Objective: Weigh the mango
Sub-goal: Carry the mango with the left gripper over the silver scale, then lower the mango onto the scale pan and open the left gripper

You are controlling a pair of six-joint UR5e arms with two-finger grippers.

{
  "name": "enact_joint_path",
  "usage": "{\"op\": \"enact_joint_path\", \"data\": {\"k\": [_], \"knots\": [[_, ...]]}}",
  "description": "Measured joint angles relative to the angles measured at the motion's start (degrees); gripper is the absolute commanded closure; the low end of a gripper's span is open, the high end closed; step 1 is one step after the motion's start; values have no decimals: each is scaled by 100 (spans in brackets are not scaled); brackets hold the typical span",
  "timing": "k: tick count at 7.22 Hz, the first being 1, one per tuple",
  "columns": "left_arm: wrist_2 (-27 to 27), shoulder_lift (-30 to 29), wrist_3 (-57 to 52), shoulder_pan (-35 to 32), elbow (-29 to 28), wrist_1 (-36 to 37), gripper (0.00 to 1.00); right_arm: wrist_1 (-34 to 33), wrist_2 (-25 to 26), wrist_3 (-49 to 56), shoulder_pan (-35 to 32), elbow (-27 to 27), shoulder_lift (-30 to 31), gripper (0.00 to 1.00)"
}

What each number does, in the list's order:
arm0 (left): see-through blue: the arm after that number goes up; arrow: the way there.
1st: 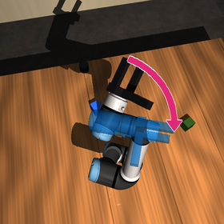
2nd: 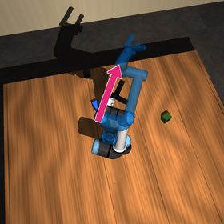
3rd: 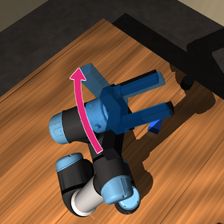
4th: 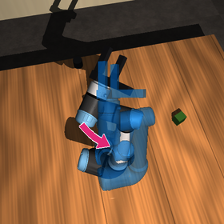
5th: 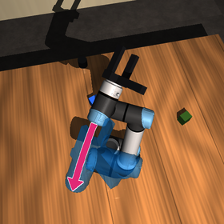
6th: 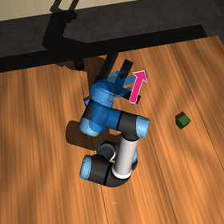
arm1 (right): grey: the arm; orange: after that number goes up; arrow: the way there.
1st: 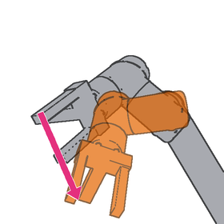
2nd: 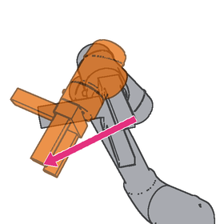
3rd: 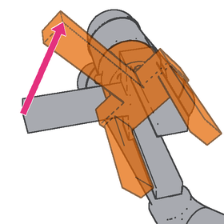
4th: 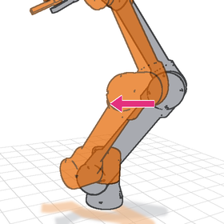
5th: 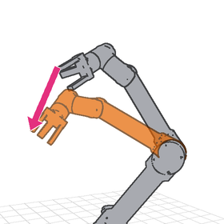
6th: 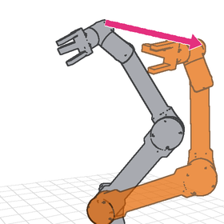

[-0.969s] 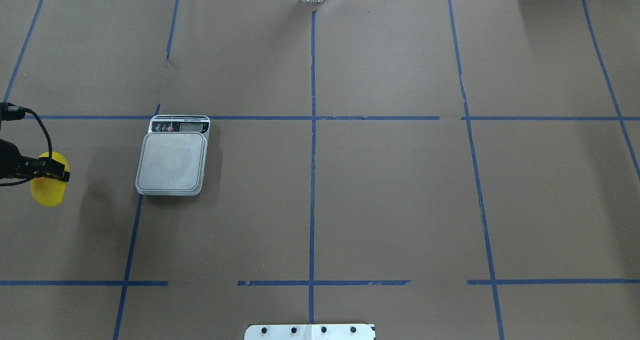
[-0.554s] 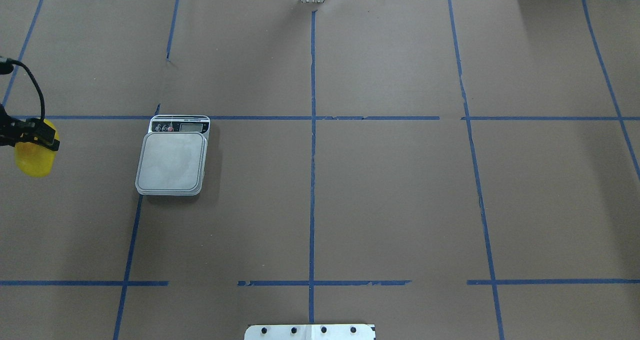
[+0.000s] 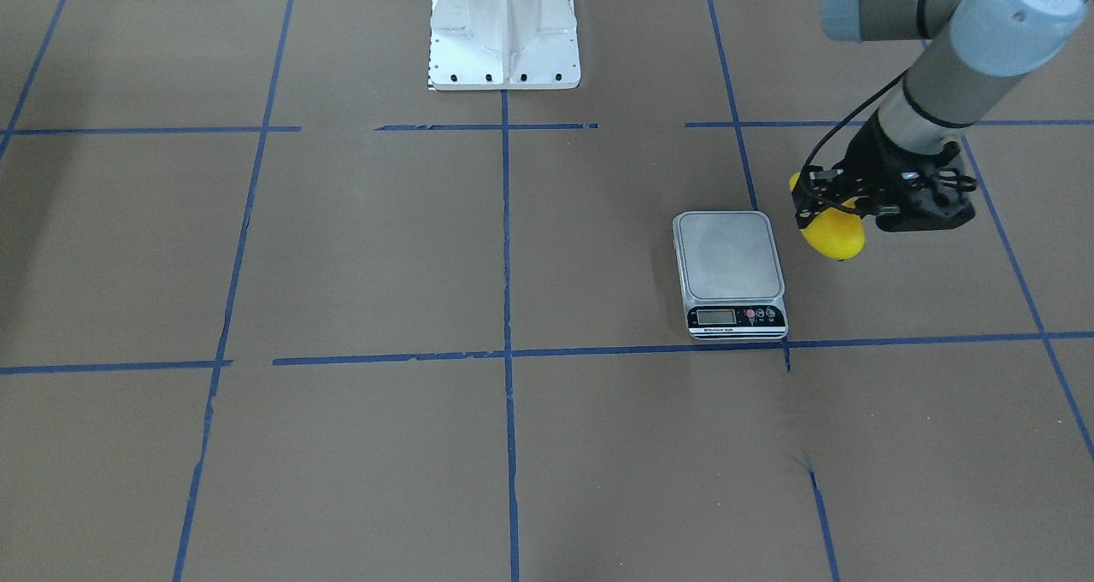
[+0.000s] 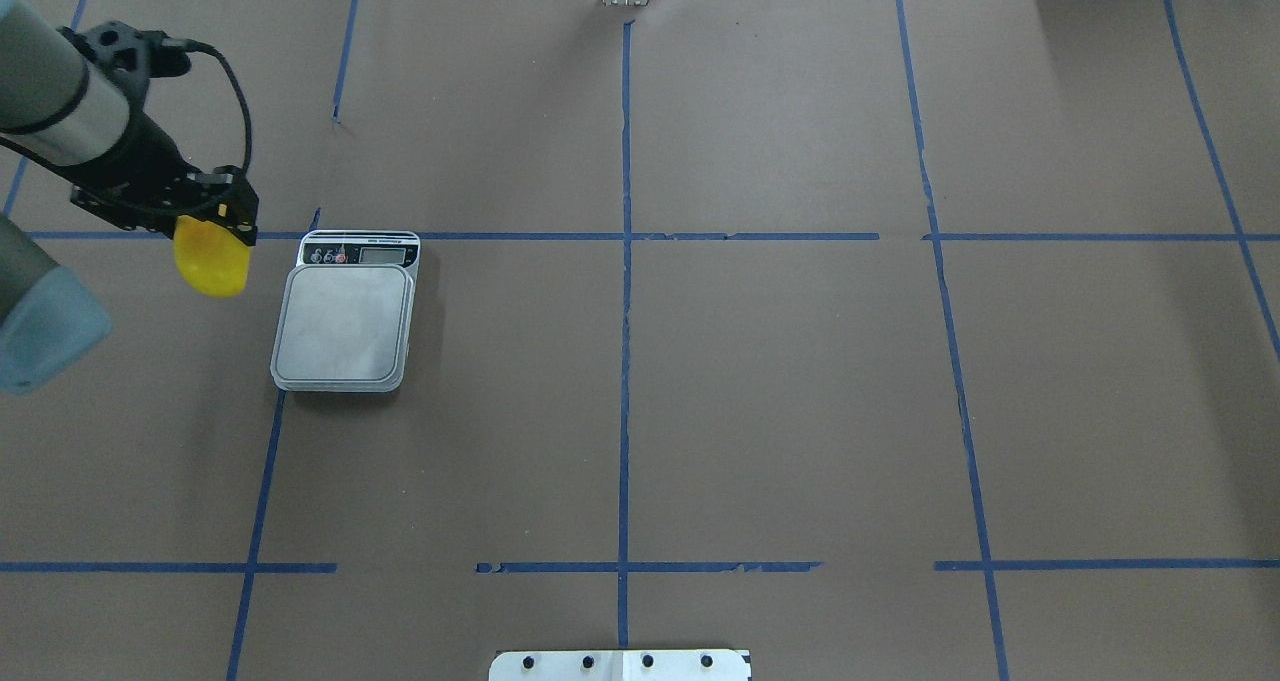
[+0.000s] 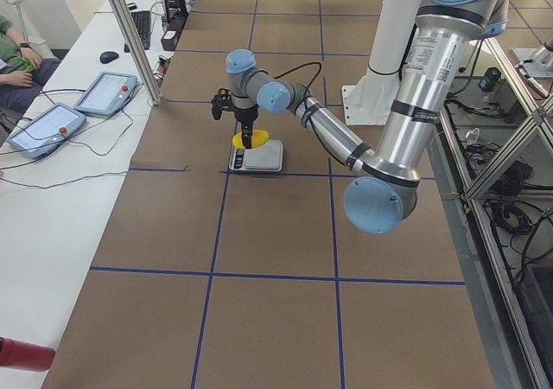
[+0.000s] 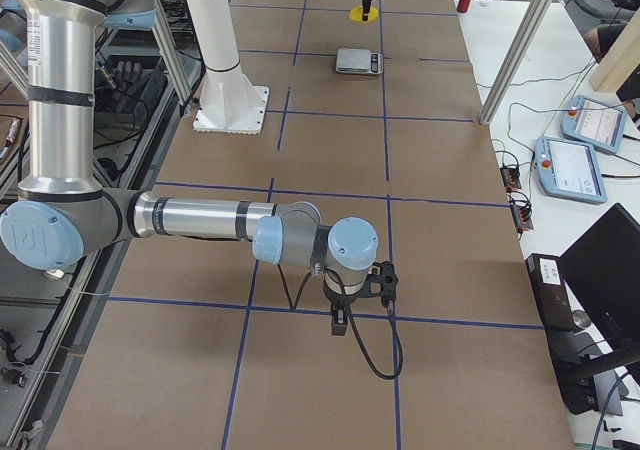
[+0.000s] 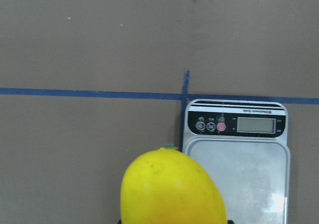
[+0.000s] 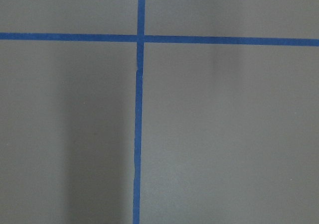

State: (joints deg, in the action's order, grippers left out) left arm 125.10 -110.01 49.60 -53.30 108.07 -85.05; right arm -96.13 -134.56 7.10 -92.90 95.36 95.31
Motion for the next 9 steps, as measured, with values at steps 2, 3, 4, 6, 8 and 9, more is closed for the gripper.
{"op": "enact_joint_path", "data": {"k": [2,3,4,6,8,9], "knots": [[-169,-175,500,448,-631,-865,100,2,0,2,0,0,-2,0],[-266,-184,599,602,-851,-1164,100,0,0,2,0,0,-3,0],[-333,-178,649,713,-972,-1307,100,-1,0,2,0,0,-3,0],[-376,-154,697,854,-1091,-1382,52,0,0,2,0,0,-3,0],[-383,-141,696,900,-1133,-1396,0,0,0,2,0,0,-2,0],[-385,-140,674,903,-1113,-1397,0,-2,0,2,0,0,0,0]]}}
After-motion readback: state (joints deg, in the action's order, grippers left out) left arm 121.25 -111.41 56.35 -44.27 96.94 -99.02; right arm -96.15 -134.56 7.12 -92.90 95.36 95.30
